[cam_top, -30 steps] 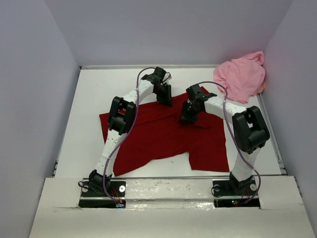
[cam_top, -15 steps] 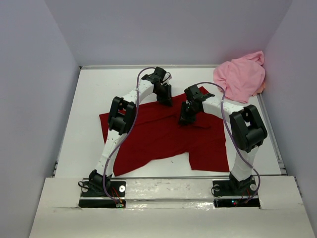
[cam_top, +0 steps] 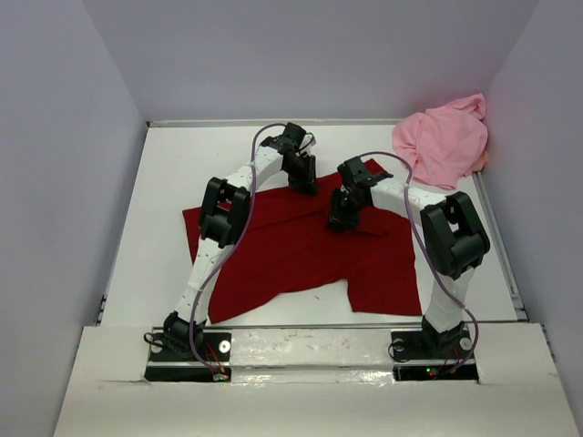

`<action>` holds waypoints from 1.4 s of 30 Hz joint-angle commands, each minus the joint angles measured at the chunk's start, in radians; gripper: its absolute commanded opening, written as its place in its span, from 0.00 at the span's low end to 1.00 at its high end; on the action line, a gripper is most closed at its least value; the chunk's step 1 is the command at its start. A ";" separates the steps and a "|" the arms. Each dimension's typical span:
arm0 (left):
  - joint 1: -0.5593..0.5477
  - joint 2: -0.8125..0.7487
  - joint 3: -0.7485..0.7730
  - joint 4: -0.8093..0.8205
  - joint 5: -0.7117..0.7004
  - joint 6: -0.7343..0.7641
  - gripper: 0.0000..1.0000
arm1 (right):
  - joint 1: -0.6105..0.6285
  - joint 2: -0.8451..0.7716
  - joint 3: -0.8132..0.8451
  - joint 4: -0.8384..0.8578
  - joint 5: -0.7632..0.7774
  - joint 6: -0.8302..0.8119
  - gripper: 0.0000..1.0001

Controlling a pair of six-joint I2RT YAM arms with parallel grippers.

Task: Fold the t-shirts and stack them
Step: Fold the flattened tshirt in 1/3 of the way

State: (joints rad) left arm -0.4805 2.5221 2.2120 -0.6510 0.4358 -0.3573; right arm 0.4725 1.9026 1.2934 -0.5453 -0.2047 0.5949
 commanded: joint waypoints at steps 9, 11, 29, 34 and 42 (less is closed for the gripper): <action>0.005 0.069 -0.015 -0.125 -0.094 0.035 0.37 | 0.011 -0.040 0.004 -0.021 0.048 -0.014 0.42; 0.005 0.067 -0.017 -0.124 -0.094 0.034 0.37 | 0.011 -0.053 -0.005 -0.022 0.060 -0.012 0.41; 0.010 0.067 -0.021 -0.125 -0.095 0.040 0.38 | 0.011 0.003 0.043 -0.044 0.094 -0.018 0.13; 0.010 0.070 -0.020 -0.125 -0.095 0.041 0.38 | 0.011 0.001 0.043 -0.050 0.088 -0.015 0.00; 0.013 0.073 -0.017 -0.125 -0.094 0.037 0.38 | 0.011 -0.059 0.023 -0.090 0.039 0.025 0.00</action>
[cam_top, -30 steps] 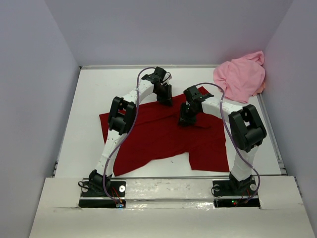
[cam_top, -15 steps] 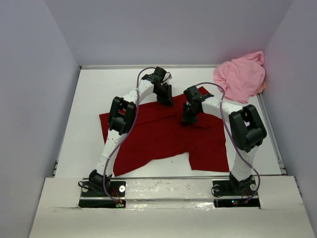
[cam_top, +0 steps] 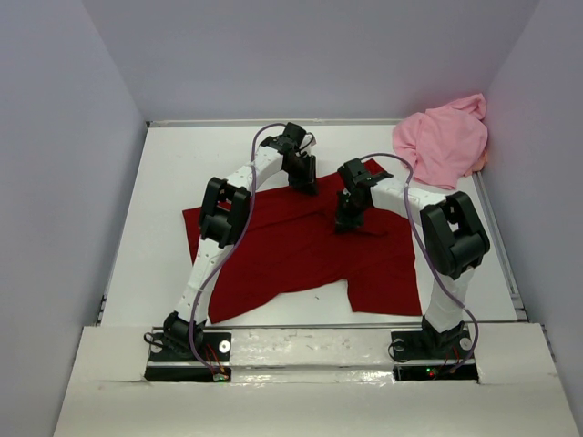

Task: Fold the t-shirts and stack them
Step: Fold the flattened tshirt in 1/3 of the way

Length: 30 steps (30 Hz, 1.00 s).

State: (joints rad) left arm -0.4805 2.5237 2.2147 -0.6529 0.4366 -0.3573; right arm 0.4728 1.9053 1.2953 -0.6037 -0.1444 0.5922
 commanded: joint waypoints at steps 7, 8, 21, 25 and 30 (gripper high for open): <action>0.014 0.078 -0.012 -0.120 -0.090 0.032 0.38 | 0.020 -0.095 0.018 -0.059 -0.073 0.057 0.00; 0.014 0.078 -0.012 -0.120 -0.090 0.034 0.38 | 0.029 -0.097 0.016 -0.067 -0.080 0.060 0.00; 0.017 0.079 -0.016 -0.122 -0.095 0.040 0.38 | 0.038 -0.094 0.064 -0.143 0.083 -0.021 0.42; 0.020 0.075 -0.021 -0.122 -0.098 0.041 0.38 | 0.047 -0.086 0.081 -0.180 0.190 -0.127 0.41; 0.022 0.070 -0.023 -0.117 -0.095 0.047 0.39 | 0.058 -0.074 0.140 -0.200 0.302 -0.267 0.35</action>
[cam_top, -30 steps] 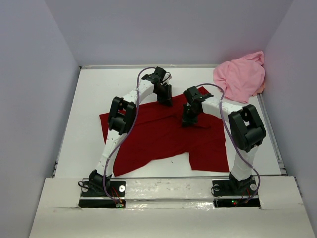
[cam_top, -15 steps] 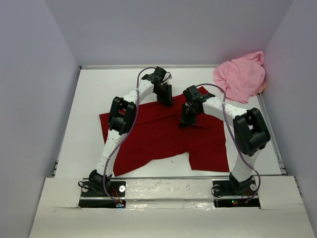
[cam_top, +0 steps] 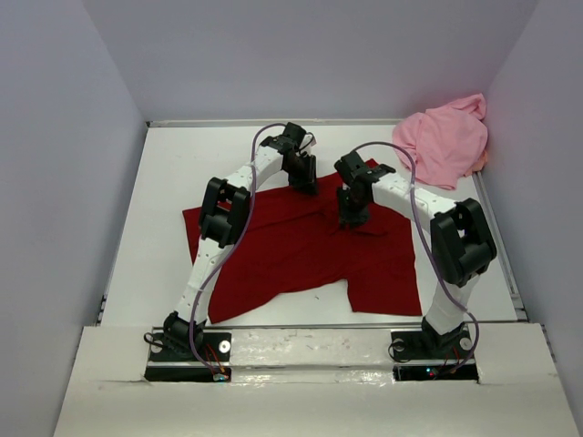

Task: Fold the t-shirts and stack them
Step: Fold the flattened tshirt in 1/3 of the way

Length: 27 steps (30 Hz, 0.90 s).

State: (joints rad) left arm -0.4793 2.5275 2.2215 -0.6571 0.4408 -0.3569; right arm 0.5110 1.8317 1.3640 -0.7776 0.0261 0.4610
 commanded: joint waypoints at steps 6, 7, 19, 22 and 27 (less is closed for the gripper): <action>0.030 0.065 -0.033 -0.110 -0.105 0.055 0.39 | 0.020 0.061 0.148 -0.055 0.184 -0.200 0.34; 0.030 0.065 -0.033 -0.108 -0.106 0.058 0.40 | 0.020 0.073 0.152 -0.051 0.175 -0.205 0.35; 0.050 0.059 -0.043 -0.115 -0.114 0.076 0.41 | 0.020 0.132 0.184 -0.023 0.063 -0.151 0.39; 0.051 0.060 -0.042 -0.115 -0.111 0.076 0.41 | 0.020 0.141 0.187 -0.025 0.055 -0.147 0.38; 0.053 0.062 -0.042 -0.115 -0.109 0.073 0.41 | 0.020 0.152 0.185 -0.017 0.034 -0.131 0.36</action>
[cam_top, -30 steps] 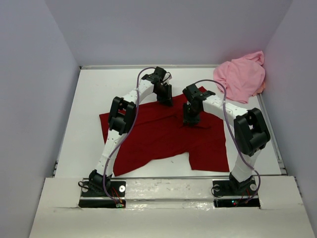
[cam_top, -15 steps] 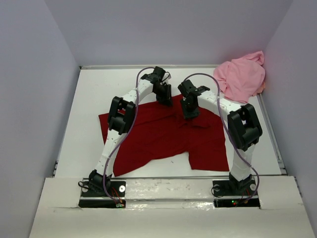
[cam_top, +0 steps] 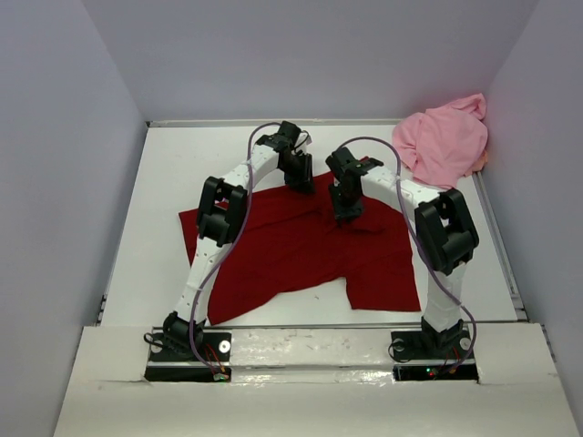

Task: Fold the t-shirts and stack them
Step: Fold the flattened tshirt in 1/3 of the way

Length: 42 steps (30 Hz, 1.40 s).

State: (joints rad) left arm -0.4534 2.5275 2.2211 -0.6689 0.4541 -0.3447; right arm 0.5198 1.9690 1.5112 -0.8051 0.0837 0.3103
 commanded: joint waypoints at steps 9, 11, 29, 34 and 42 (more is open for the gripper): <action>0.027 0.065 -0.041 -0.103 -0.121 0.064 0.41 | 0.011 0.031 0.027 0.038 -0.052 0.033 0.26; 0.028 0.065 -0.038 -0.104 -0.121 0.064 0.41 | 0.011 0.037 0.030 0.041 -0.053 0.032 0.20; 0.030 0.070 -0.032 -0.104 -0.120 0.061 0.41 | 0.011 0.005 0.035 0.011 -0.144 0.053 0.00; 0.030 0.074 -0.023 -0.107 -0.120 0.059 0.41 | 0.011 -0.010 0.024 -0.026 -0.160 0.069 0.00; 0.030 0.076 -0.021 -0.109 -0.121 0.059 0.41 | 0.011 -0.009 -0.020 -0.060 -0.145 0.064 0.00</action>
State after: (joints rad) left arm -0.4496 2.5275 2.2223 -0.6716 0.4561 -0.3416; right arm 0.5198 2.0068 1.5043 -0.8280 -0.0608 0.3664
